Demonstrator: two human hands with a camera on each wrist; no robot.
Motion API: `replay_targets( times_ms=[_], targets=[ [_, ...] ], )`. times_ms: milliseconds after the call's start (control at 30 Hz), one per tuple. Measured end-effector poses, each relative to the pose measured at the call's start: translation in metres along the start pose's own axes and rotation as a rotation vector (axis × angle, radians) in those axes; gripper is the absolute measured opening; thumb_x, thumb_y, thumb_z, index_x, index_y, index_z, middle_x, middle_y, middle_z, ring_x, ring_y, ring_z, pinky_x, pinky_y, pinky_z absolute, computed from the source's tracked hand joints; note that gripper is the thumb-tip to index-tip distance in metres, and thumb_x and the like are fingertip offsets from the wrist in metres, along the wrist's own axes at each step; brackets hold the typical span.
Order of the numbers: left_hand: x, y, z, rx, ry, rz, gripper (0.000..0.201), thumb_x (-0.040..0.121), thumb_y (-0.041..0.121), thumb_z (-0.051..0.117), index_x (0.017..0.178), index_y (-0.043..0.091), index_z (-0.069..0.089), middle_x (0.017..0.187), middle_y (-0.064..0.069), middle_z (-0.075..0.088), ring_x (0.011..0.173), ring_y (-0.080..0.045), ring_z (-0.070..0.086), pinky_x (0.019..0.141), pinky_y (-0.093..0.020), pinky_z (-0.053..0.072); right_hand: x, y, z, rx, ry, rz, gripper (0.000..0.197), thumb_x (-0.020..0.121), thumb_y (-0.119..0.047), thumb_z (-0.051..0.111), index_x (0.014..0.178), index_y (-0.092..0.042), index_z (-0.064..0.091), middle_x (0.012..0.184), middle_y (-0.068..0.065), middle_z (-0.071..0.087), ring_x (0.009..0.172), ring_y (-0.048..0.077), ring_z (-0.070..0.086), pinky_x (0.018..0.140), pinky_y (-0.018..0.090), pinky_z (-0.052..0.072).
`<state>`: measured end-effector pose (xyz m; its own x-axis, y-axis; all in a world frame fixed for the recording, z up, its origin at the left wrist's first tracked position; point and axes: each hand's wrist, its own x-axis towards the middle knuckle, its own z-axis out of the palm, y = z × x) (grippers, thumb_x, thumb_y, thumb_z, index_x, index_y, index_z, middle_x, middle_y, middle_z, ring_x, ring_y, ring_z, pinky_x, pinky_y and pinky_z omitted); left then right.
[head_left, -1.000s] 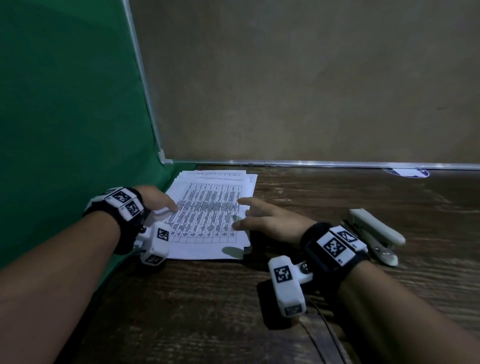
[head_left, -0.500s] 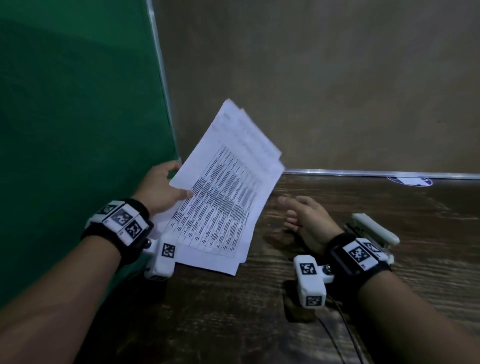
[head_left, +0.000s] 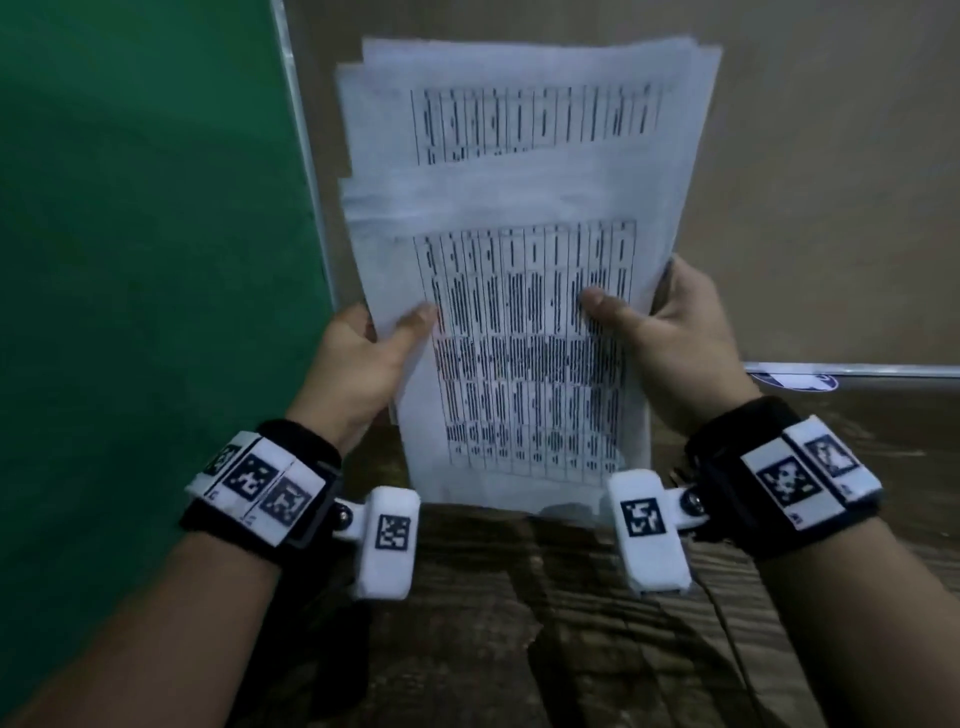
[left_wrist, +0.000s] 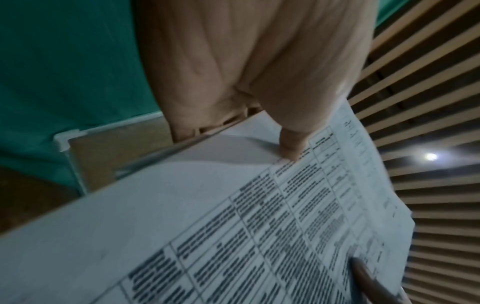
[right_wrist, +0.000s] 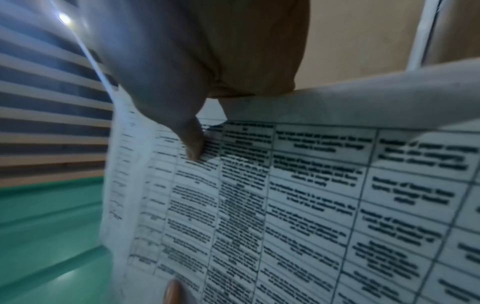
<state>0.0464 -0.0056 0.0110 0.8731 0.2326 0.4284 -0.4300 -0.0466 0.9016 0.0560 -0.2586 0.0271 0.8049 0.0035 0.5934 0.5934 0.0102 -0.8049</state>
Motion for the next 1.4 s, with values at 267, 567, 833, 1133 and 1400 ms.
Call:
replay_targets(
  times_ms=[267, 567, 833, 1133, 1400],
  targets=[
    [-0.007, -0.004, 0.016, 0.088, 0.215, 0.153, 0.035, 0.092, 0.033, 0.077, 0.124, 0.026, 0.063, 0.115, 0.006, 0.075, 0.106, -0.013, 0.072, 0.100, -0.047, 0.058, -0.005, 0.004, 0.005, -0.104, -0.015, -0.073, 0.018, 0.093, -0.012, 0.075, 0.109, -0.018, 0.069, 0.100, -0.007, 0.079, 0.091, 0.006, 0.075, 0.075, 0.023, 0.062],
    [-0.009, -0.021, 0.014, 0.066, -0.045, 0.073, 0.058, 0.089, 0.027, 0.075, 0.141, 0.019, 0.052, 0.127, 0.007, 0.071, 0.114, -0.003, 0.069, 0.100, -0.028, 0.053, -0.013, 0.049, -0.004, -0.049, -0.120, 0.092, 0.040, 0.088, -0.027, 0.077, 0.121, -0.008, 0.065, 0.113, 0.001, 0.078, 0.102, 0.019, 0.076, 0.087, 0.041, 0.063],
    [0.006, -0.034, 0.008, 0.121, -0.011, 0.081, 0.051, 0.094, 0.016, 0.075, 0.139, 0.015, 0.053, 0.128, 0.003, 0.071, 0.117, -0.012, 0.069, 0.105, -0.040, 0.053, -0.007, 0.050, 0.003, -0.073, -0.077, 0.099, 0.028, 0.093, -0.027, 0.075, 0.114, -0.009, 0.071, 0.108, 0.005, 0.079, 0.101, 0.022, 0.077, 0.090, 0.049, 0.062],
    [-0.008, -0.078, -0.009, 0.394, -0.244, -0.280, 0.052, 0.093, -0.006, 0.059, 0.132, 0.021, 0.038, 0.130, -0.002, 0.062, 0.120, -0.022, 0.062, 0.100, -0.037, 0.050, -0.021, 0.080, -0.014, -0.332, -0.356, 0.457, 0.005, 0.091, -0.013, 0.077, 0.095, -0.011, 0.073, 0.083, -0.004, 0.080, 0.076, 0.008, 0.076, 0.070, 0.024, 0.059],
    [-0.014, -0.071, -0.021, 0.513, -0.153, -0.433, 0.030, 0.089, -0.011, 0.053, 0.109, 0.009, 0.060, 0.108, -0.008, 0.070, 0.105, -0.028, 0.066, 0.098, -0.043, 0.055, -0.026, 0.081, 0.005, -0.293, -0.402, 0.610, 0.018, 0.092, -0.001, 0.074, 0.110, -0.003, 0.074, 0.106, 0.014, 0.079, 0.101, 0.032, 0.075, 0.097, 0.047, 0.056]
  ],
)
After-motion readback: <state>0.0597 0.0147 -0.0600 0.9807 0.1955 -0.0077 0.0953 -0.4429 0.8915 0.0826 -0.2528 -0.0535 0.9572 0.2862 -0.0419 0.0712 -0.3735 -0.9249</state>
